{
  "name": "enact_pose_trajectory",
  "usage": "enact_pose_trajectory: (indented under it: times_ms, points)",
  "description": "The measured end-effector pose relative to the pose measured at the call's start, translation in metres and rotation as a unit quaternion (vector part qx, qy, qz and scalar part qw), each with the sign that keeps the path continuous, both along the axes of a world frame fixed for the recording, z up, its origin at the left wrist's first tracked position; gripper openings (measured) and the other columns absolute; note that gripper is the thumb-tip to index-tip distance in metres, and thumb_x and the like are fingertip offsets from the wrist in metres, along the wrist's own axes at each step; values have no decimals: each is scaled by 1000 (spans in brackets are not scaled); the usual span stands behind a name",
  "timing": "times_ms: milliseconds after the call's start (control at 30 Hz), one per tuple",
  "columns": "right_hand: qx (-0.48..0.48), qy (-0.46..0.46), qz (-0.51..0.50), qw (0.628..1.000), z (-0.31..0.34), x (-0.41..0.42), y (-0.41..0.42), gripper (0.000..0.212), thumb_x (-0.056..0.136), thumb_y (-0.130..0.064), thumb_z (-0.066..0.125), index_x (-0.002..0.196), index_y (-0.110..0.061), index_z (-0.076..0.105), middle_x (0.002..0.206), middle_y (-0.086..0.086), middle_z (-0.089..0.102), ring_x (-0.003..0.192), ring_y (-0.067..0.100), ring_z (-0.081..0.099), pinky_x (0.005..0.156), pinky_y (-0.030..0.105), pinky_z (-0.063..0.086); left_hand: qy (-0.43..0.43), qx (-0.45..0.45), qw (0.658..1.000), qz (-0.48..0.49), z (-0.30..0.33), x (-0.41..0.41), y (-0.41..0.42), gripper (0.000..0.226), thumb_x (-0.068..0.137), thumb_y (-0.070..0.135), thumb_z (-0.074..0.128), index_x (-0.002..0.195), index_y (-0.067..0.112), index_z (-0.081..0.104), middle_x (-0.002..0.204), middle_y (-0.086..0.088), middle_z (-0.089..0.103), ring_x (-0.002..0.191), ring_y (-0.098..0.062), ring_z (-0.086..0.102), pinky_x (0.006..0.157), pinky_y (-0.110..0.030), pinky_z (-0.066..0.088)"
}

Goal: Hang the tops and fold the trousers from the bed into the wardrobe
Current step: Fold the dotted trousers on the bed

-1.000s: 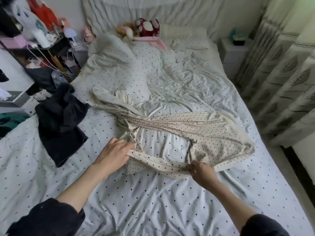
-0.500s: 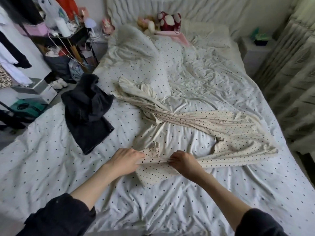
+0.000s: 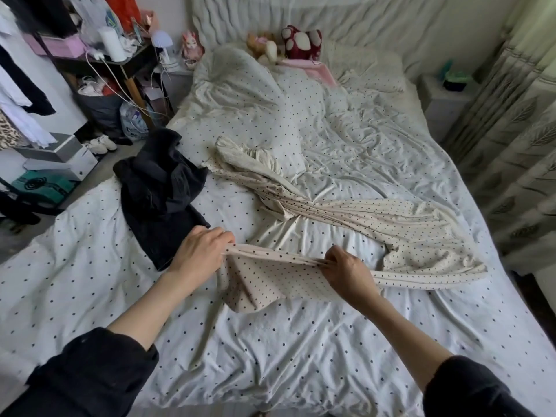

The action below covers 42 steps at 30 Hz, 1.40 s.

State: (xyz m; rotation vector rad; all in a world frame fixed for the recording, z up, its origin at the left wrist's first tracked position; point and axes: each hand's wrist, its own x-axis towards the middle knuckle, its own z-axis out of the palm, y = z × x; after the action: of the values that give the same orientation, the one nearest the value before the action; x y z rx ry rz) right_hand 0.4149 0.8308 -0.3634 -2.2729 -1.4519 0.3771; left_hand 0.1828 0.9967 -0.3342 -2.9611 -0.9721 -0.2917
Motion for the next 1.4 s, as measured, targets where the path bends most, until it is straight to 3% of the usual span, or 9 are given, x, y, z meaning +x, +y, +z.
enact_pose_trajectory:
  times_ms: [400,567,667,733,867,1000,1133,1200,1400]
  points:
    - [60,-88,34,994,6,-29,12,16,83,-16,68,74,-7,57,68,6,61,52,22,53,42,30,43,-65,-24,996,59,6,-46,6,34,57,-26,61,78,0,59,83,-15,46,58,-24,46,40,-24,29]
    - [-64,-81,70,992,-22,-48,-3,18,91,-26,56,92,-8,59,90,5,63,80,24,62,62,34,51,4,-37,999,34,-37,-82,-11,37,46,-16,74,70,8,62,80,-6,51,68,-22,53,38,-13,17]
    - [-253,-37,98,962,-51,-63,-13,27,91,-33,55,109,-13,59,107,5,65,95,25,63,79,34,52,91,-117,988,45,-77,-103,-35,33,71,-5,67,96,17,68,106,3,58,109,-19,48,69,-25,47]
    - [-337,-12,108,935,-67,-72,-21,32,91,-35,57,116,-15,59,113,6,64,102,25,61,85,32,50,160,-203,965,49,-105,-117,-50,36,84,-4,51,109,18,65,121,5,54,125,-17,37,92,-26,41]
    - [-410,20,135,902,-99,-82,-31,24,91,-28,58,111,-14,60,114,9,64,103,22,61,81,27,47,237,-318,916,67,-147,-139,-74,30,88,-4,46,103,14,64,107,1,58,104,-13,50,79,-22,39]
    - [-396,51,131,908,-128,-86,-20,25,95,-30,51,107,-12,63,109,8,67,91,20,64,78,28,51,243,-357,899,76,-179,-146,-71,45,86,-6,43,117,20,61,119,4,54,110,-12,50,85,-24,44]
    - [-219,-25,89,971,-147,-87,19,27,99,-24,40,103,-10,63,105,7,67,87,21,61,69,28,49,99,-272,950,113,-200,-127,-29,61,79,-17,43,128,18,54,131,4,51,118,-11,49,100,-27,44]
    - [-153,-61,83,983,-153,-86,44,29,100,-23,37,110,-9,60,113,7,62,101,22,56,85,35,46,59,-225,968,95,-210,-109,-1,66,76,-19,44,131,16,51,134,1,51,122,-16,47,106,-31,38]
    - [-292,-110,133,941,-182,-91,97,36,98,-40,39,125,-20,49,122,0,56,116,21,50,98,38,29,131,-210,967,57,-251,-55,36,34,98,24,40,133,21,45,135,5,46,127,-18,40,107,-37,26]
